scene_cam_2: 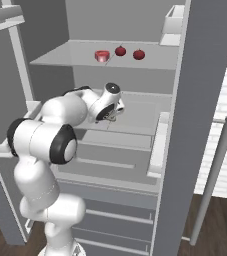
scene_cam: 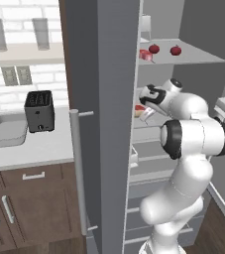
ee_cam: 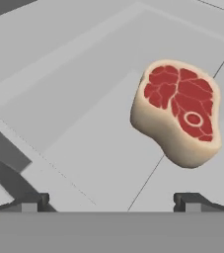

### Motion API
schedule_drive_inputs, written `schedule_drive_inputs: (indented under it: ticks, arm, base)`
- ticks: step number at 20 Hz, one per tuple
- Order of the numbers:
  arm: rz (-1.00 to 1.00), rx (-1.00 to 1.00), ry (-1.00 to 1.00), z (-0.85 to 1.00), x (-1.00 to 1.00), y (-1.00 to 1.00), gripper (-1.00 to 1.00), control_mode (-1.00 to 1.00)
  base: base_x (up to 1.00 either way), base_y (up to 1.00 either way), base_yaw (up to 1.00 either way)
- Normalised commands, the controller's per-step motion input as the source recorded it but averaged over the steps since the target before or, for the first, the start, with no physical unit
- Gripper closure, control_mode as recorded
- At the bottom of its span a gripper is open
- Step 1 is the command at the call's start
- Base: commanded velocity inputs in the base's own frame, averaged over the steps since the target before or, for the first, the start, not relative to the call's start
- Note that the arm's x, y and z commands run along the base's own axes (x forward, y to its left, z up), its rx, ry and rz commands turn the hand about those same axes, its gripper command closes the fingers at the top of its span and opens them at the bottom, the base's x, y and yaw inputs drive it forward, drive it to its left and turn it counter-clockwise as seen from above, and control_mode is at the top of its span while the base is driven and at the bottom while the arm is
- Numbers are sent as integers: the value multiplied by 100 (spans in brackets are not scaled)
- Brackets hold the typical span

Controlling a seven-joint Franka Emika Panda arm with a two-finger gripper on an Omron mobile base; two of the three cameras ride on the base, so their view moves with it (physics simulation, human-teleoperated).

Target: Place one tomato and one steak in each tupperware on the nearby counter, to pack two identical lunches.

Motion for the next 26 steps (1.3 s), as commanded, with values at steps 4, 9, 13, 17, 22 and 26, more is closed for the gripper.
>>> schedule_drive_inputs:
  ticks: [4,9,13,17,22,26]
  arm:
    - [5,0,0,-1,22,0,-100,-100]
    - [1,0,1,0,1,-4,-100,-100]
    - [0,0,0,0,0,-20,-100,-100]
    - [0,0,-1,-5,2,-16,-100,-100]
    - [0,0,0,-11,18,-7,-100,-100]
    - [7,0,0,-26,31,0,-100,-100]
  base:
    - [0,0,0]
    - [0,0,0]
    - [0,0,0]
    - [0,0,0]
    - [0,0,0]
    - [0,0,0]
